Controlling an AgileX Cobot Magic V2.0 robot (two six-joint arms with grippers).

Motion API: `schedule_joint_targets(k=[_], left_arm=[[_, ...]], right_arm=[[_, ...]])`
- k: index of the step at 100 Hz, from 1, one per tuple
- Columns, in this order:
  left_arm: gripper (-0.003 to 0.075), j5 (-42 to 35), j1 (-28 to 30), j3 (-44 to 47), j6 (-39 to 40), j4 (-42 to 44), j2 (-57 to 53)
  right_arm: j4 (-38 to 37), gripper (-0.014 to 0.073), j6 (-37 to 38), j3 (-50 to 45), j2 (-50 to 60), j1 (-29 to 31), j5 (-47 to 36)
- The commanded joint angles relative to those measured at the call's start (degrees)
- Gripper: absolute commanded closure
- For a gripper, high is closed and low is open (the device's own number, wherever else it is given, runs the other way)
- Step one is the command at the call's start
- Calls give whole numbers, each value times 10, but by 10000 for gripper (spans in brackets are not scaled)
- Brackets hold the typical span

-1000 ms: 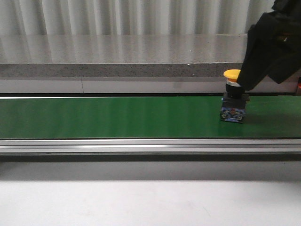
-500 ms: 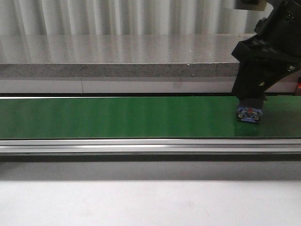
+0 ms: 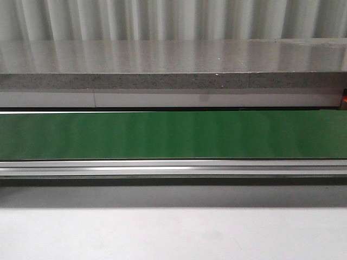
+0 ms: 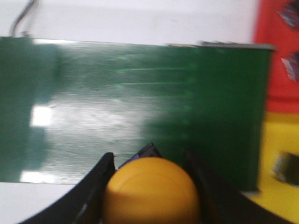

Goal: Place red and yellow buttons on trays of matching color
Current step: 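Lower the yellow button into the yellow tray and open the right gripper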

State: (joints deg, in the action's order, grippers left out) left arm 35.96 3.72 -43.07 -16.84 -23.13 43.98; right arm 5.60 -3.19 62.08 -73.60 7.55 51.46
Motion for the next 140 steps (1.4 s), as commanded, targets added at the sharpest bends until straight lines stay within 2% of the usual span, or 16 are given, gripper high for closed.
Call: schedule_joint_targets(k=[1, 18, 30, 44, 63, 129, 140], left_arm=[[740, -38, -4, -15, 1, -15, -2], [740, -38, -4, -15, 1, -15, -2], [740, -38, -4, -15, 1, -15, -2], [740, -38, -4, -15, 1, -15, -2], [740, -37, -4, -15, 1, -15, -2], [740, -37, -4, -15, 1, -15, -2], [740, -37, -4, -15, 1, -15, -2]], right_arm=[[-56, 500, 63, 10, 46, 61, 14], [-126, 500, 127, -14, 78, 201, 11], [-131, 500, 143, -45, 78, 300, -21], [-131, 500, 175, -90, 75, 358, -110], [-131, 500, 179, -101, 35, 368, -162], [-130, 499, 231, -101, -157, 368, -208], [-130, 449, 231, -101, -165, 368, -207]])
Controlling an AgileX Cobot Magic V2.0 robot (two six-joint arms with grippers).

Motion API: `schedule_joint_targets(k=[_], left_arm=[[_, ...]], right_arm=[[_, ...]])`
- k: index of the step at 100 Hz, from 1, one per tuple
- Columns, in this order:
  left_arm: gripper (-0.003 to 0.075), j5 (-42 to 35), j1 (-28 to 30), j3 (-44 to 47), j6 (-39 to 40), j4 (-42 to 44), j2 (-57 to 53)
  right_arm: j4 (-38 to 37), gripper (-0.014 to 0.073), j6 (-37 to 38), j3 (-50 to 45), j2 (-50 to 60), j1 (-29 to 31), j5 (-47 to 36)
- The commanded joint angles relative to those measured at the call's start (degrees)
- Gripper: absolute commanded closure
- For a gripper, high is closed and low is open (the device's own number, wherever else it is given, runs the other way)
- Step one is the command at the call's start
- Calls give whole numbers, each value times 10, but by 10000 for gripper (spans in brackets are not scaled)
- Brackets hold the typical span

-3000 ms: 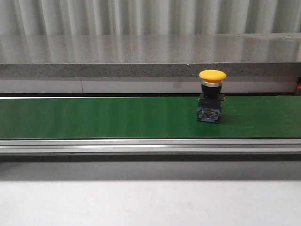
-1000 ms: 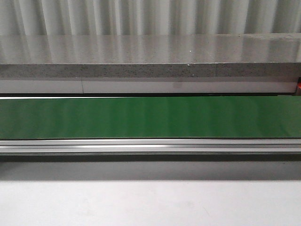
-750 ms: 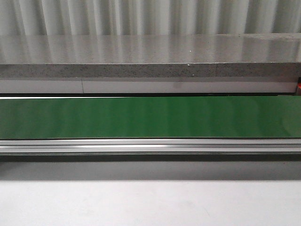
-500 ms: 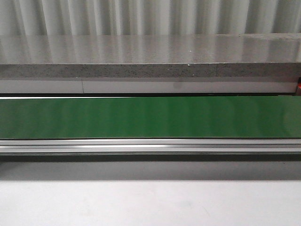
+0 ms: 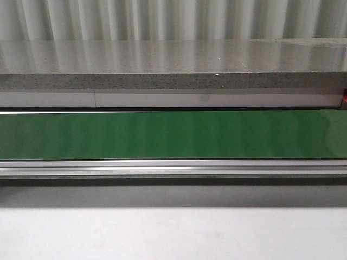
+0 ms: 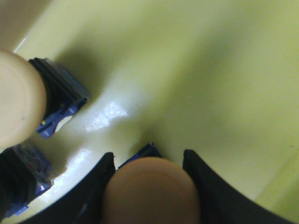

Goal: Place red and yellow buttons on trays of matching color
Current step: 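Lower the yellow button into the yellow tray and open the right gripper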

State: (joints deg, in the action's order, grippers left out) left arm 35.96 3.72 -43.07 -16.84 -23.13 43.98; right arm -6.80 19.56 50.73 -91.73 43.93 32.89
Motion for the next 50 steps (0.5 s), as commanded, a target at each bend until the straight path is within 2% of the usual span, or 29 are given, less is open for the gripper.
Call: schedule_joint_targets(k=[1, 11, 23, 30, 37, 50], left_arm=[[740, -37, -4, -15, 1, -15, -2], [740, -37, -4, -15, 1, -15, -2], [740, -37, -4, -15, 1, -15, -2], [740, -37, -4, -15, 1, -15, -2], [740, -37, -4, -15, 1, -15, -2], [740, -37, -4, -15, 1, -15, -2]], right_arm=[[-6, 443, 3, 13, 16, 4, -22], [-6, 314, 3, 13, 16, 4, -18], [3, 97, 3, 14, 17, 4, -2], [9, 16, 3, 18, 24, 4, 12], [9, -15, 3, 28, 39, 4, 34], [11, -10, 3, 46, 93, 3, 76]])
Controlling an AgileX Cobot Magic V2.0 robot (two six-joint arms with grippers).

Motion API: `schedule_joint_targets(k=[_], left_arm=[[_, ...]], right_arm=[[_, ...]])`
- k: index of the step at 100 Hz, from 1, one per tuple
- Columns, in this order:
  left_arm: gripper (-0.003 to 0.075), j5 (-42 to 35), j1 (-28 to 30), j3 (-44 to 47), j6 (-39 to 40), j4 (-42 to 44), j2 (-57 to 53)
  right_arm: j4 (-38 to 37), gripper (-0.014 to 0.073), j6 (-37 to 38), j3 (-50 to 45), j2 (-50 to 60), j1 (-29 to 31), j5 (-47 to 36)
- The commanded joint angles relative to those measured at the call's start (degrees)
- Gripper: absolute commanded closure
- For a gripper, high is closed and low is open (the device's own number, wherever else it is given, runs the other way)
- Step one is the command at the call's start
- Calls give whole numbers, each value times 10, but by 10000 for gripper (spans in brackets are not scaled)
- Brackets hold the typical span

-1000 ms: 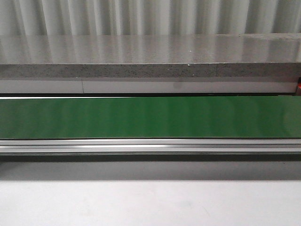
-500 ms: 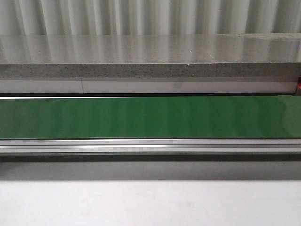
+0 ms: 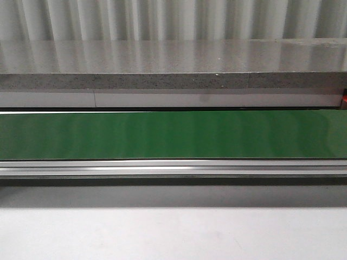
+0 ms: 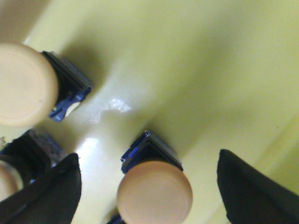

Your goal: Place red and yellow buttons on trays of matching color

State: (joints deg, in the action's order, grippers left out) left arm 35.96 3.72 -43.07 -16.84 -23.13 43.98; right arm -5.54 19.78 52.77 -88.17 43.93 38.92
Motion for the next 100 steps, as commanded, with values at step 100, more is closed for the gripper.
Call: schedule_joint_targets(k=[100], left_arm=[[740, -37, -4, -15, 1, -15, -2]], right_arm=[[-2, -3, -106, -101, 452, -504, -50]])
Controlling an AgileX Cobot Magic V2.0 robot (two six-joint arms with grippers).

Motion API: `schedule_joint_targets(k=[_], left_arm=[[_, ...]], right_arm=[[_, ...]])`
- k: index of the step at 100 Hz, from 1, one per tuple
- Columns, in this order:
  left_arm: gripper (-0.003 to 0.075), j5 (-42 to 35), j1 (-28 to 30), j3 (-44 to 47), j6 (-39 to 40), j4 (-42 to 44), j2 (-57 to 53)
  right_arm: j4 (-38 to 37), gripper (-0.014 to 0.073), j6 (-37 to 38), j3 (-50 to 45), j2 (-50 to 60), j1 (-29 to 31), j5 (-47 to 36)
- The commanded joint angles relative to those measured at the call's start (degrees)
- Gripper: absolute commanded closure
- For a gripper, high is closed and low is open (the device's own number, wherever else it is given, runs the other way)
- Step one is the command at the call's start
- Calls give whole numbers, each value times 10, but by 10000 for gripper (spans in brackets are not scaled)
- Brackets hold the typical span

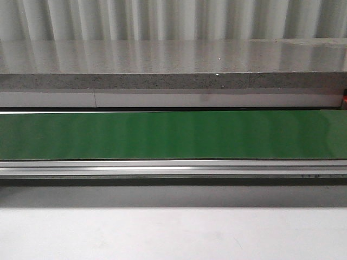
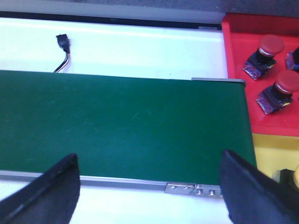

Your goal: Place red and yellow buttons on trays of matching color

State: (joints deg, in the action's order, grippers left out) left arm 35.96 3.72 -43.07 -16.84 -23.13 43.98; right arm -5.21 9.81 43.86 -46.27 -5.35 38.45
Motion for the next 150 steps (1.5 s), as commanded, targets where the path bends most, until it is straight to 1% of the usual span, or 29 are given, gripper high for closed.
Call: schedule_joint_targets(k=[1, 5, 10, 17, 22, 24, 36, 42, 45, 116, 128, 140, 150], left_arm=[[740, -37, -4, -15, 1, -15, -2], [740, -37, -4, -15, 1, -15, -2], [740, -37, -4, -15, 1, -15, -2], [740, -37, -4, -15, 1, -15, -2], [740, -37, -4, -15, 1, -15, -2], [740, -37, -4, -15, 1, -15, -2], [740, -37, -4, -15, 1, -15, -2], [740, -37, -4, -15, 1, -15, -2], [740, -37, -4, -15, 1, -15, -2], [740, -37, -4, -15, 1, -15, -2], [740, -37, -4, -15, 1, -15, -2], [740, -37, -4, -15, 1, -15, -2], [740, -37, -4, -15, 1, -15, -2]], right_arm=[[-5, 1, -7, -14, 36, -13, -45], [-5, 18, -7, -26, 51, -14, -45], [-5, 57, -7, -40, 68, -14, -47], [-5, 154, -7, -57, 89, -14, -50], [-5, 260, -7, -65, 102, -14, -50], [-5, 288, -7, -68, 106, -14, -50], [-5, 564, -7, -71, 116, -14, -51], [-5, 669, -7, -71, 114, -14, -53], [-5, 657, -7, -71, 114, -14, -54], [-5, 661, -7, -71, 114, -14, -50], [-10, 661, -7, -76, 118, -14, -86], [-12, 661, -7, -106, 149, -13, -174], [-12, 661, -7, -146, 192, -5, -219]])
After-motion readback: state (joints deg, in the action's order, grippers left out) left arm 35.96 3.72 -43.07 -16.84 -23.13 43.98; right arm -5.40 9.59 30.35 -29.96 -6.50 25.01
